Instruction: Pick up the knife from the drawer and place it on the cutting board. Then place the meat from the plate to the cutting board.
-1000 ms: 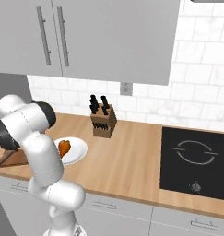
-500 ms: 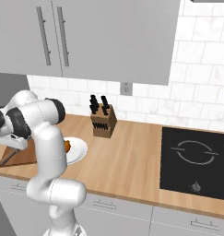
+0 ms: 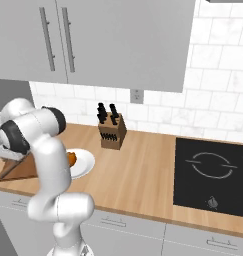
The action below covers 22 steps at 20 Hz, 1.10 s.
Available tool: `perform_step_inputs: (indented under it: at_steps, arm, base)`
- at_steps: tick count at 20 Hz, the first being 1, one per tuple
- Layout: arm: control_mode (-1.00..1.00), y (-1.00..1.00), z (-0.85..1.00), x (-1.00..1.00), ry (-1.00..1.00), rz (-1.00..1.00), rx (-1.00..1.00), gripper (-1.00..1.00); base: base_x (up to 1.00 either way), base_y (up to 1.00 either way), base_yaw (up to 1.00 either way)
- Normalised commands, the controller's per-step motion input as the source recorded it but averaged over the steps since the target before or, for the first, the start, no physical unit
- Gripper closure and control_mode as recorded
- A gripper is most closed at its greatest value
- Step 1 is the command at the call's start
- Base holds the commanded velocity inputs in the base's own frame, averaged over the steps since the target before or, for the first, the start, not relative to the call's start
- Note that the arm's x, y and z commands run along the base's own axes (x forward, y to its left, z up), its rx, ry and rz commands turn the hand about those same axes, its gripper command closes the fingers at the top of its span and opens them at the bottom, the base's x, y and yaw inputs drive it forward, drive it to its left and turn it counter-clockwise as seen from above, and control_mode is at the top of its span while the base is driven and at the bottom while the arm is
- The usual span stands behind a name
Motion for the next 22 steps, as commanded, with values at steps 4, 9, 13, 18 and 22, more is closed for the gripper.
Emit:
perform_step_inputs:
  at_steps: [4,9,13,18,22]
  arm:
    - [-1.00,-0.21,0.52,-0.47,-0.15,0.00,0.00,-1.00]
    - [-1.00,-0.57,0.45,-0.40,-0.03,-0.01,0.00,-1.00]
    - [-1.00,-0.94,0.23,-0.21,0.00,-0.02,0.00,-1.00]
    - [-1.00,-1.00,0.23,-0.07,0.00,-0.01,0.00,-1.00]
    - [-1.00,-1.00,0.13,-0.07,0.00,0.00,0.00,-1.00]
  base:
    - [0.00,0.00,0.00]
    - [0.00,0.00,0.00]
    - [0.00,0.00,0.00]
    - [0.00,0.00,0.00]
    - [0.00,0.00,0.00]
